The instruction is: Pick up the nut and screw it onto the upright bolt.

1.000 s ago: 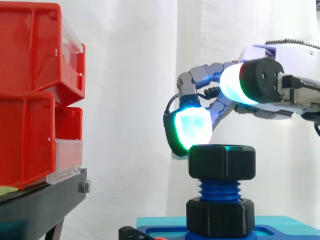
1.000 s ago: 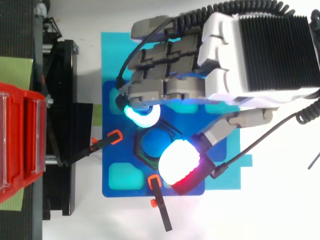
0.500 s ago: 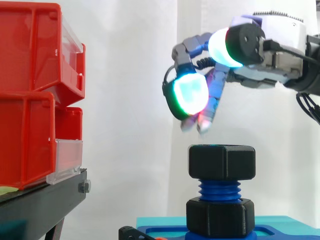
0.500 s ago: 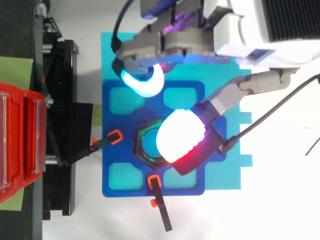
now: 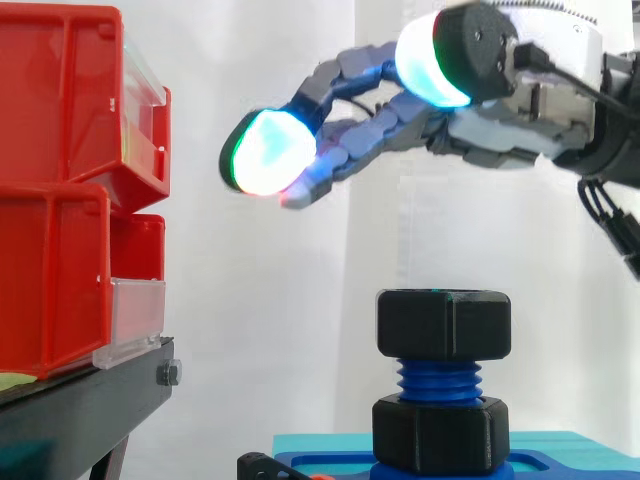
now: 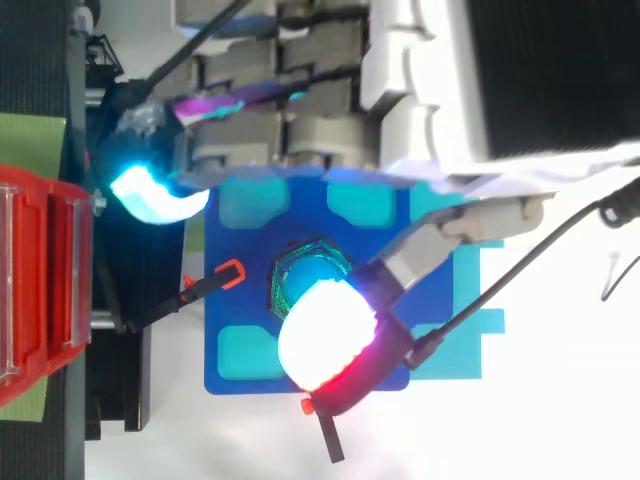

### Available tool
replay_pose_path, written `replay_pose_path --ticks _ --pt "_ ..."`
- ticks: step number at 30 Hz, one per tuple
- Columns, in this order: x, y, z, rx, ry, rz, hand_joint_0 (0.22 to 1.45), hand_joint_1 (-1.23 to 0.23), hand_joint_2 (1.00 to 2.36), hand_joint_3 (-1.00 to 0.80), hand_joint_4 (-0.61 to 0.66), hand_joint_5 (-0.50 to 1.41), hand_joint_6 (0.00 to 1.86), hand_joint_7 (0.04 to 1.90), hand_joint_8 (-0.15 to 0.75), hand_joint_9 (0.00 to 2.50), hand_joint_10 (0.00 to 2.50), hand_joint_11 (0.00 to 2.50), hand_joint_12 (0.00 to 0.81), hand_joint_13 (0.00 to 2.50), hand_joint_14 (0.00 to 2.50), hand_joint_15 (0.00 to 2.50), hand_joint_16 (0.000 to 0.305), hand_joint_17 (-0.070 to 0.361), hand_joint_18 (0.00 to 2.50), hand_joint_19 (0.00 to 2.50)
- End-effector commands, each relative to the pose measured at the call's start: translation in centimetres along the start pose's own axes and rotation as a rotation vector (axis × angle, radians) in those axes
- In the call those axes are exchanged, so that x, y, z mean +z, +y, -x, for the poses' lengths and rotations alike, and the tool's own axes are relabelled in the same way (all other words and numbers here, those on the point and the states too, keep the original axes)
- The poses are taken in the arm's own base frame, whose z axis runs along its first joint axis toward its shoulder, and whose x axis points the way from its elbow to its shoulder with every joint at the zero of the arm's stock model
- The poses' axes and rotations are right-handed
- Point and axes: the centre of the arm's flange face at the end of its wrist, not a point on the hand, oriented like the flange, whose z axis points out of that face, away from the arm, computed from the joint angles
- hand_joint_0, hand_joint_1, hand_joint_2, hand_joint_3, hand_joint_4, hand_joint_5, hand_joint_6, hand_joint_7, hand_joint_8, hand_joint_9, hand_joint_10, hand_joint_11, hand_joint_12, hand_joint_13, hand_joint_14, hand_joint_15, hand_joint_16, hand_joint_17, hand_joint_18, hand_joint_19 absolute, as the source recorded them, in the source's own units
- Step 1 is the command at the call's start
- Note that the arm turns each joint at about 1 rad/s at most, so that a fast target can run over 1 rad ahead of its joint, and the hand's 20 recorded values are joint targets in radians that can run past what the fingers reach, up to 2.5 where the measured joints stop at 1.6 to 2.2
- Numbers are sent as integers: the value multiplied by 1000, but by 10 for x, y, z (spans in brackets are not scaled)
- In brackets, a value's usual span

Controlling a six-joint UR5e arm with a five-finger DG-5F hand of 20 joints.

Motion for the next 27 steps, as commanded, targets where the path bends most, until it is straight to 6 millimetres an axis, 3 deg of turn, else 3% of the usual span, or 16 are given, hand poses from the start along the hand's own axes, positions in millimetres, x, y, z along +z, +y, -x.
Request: replay_pose_path --ticks 1,9,27 --pt "3 5 -16 25 14 -9 496 -123 1000 -500 166 -121 501 598 187 720 0 0 206 477 0 0 23 51 186 0" --pt "-8 19 -44 42 62 -24 496 -107 1000 -500 187 -102 502 699 203 707 0 0 214 491 0 0 23 52 200 0" --pt "-10 21 -47 34 77 -24 505 -119 1000 -500 242 -70 504 1057 238 752 0 0 216 580 0 0 21 48 285 0"
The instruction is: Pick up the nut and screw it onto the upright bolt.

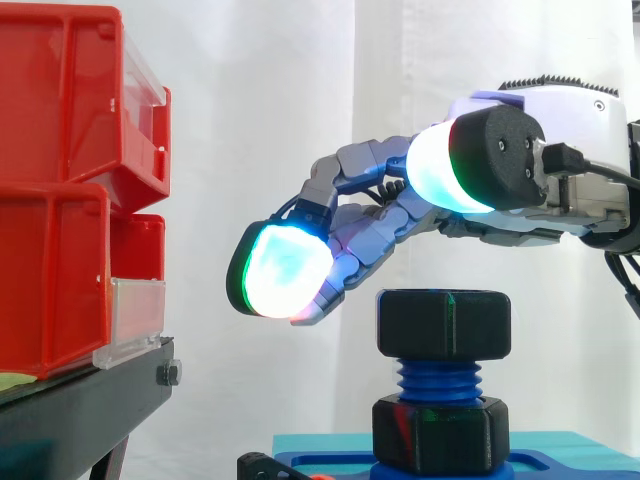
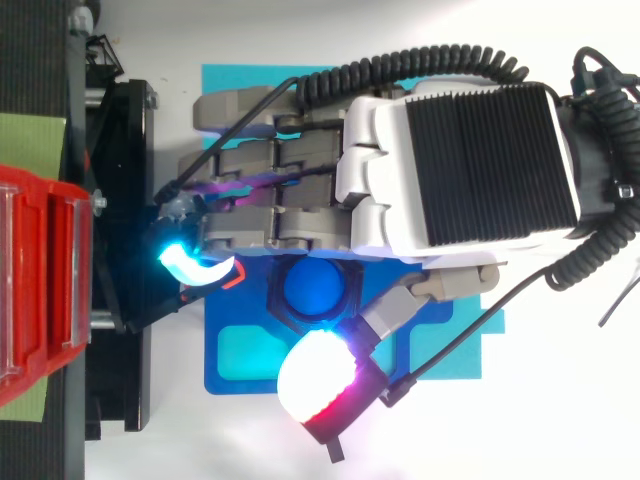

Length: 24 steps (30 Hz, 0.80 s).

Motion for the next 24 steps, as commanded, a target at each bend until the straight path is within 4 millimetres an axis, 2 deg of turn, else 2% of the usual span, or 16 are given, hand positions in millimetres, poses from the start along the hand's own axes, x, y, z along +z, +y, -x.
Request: replay_pose_path --ticks 1,16,24 --pt "-1 1 -2 -1 18 0 505 -120 1000 -500 241 -69 504 1068 242 758 0 0 213 599 0 0 20 45 306 0" --pt "-5 5 -7 -37 62 3 513 -148 1000 -500 223 -51 504 1273 252 779 0 0 195 711 0 0 18 40 411 0" --pt "-5 4 -6 -35 60 2 517 -156 1000 -500 186 -28 501 1482 255 790 0 0 191 733 0 0 17 37 441 0"
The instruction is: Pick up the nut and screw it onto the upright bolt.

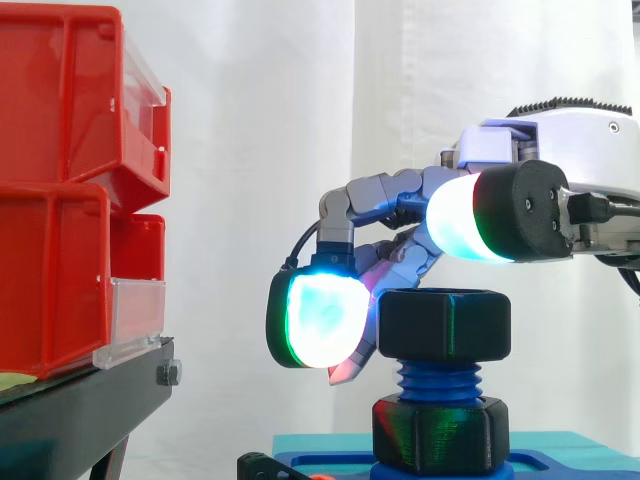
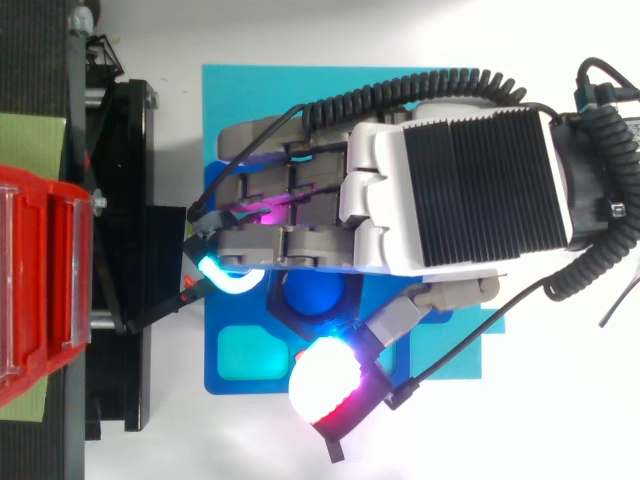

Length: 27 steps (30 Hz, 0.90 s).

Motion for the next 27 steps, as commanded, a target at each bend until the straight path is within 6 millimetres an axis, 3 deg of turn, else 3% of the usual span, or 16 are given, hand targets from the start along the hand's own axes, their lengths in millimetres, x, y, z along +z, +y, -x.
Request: replay_pose_path --ticks 1,9,19,27 --pt "-1 -2 0 1 0 -3 517 -158 1000 -500 174 -25 500 1517 257 792 0 0 192 741 0 0 16 37 440 0" --pt "-3 -8 1 0 1 -5 522 -182 1000 -500 147 -20 556 1494 257 827 0 0 179 780 0 0 16 35 484 0" --pt "-9 -24 5 -2 -2 -23 530 -215 1000 -500 122 18 524 1649 265 918 0 0 163 841 0 0 14 31 554 0" --pt "-13 -35 7 -3 -3 -21 537 -264 1000 -500 104 24 551 1609 264 1007 0 0 156 843 0 0 13 28 558 0"
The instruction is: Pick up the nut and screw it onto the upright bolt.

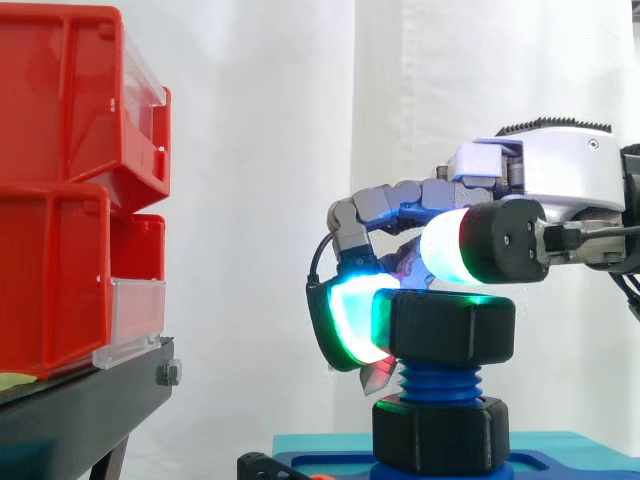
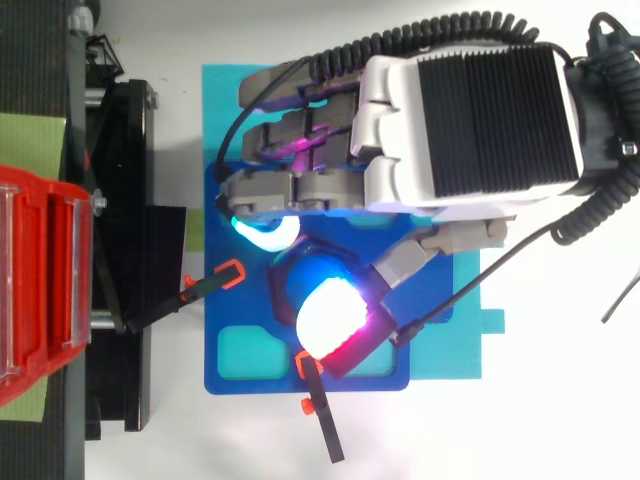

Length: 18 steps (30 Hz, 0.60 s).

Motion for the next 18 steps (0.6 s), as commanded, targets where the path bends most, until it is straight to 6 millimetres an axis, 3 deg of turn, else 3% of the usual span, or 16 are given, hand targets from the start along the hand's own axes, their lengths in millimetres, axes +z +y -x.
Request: replay_pose_path --ticks 1,3,5,7,12,15,16,17,18 --pt "-2 -6 3 -2 -6 8 538 -267 1000 -500 98 24 557 1598 260 1011 0 0 154 842 0 0 12 28 558 1" --pt "-4 -8 3 -3 -4 17 538 -271 1000 -500 92 24 578 1552 259 1038 0 0 154 856 0 0 12 27 563 0" --pt "-7 -18 8 -6 -6 36 542 -282 1000 -500 56 17 694 1289 242 1198 0 0 128 984 0 0 9 20 655 25" --pt "-7 -21 10 -7 -8 38 541 -278 1000 -500 43 16 739 1202 243 1279 0 0 116 1067 0 32 8 17 719 69" --pt "-10 -25 11 -7 -2 45 528 -235 1000 -500 42 18 754 1167 244 1326 0 0 121 1138 3 52 7 17 770 90" --pt "-11 -29 12 -9 -7 49 521 -210 1000 -500 48 32 658 1332 253 1295 0 0 132 1085 0 19 9 21 740 85" --pt "-11 -29 12 -9 -7 49 516 -195 1000 -500 88 42 558 1550 251 1239 0 0 142 1032 0 0 12 27 716 90" --pt "-11 -30 13 -10 -9 48 513 -184 1000 -500 118 42 501 1642 249 1189 0 0 154 992 0 0 13 30 696 90" --pt "-11 -30 13 -10 -9 48 513 -183 1000 -500 134 30 502 1580 251 1166 0 0 158 970 0 0 14 31 680 83"
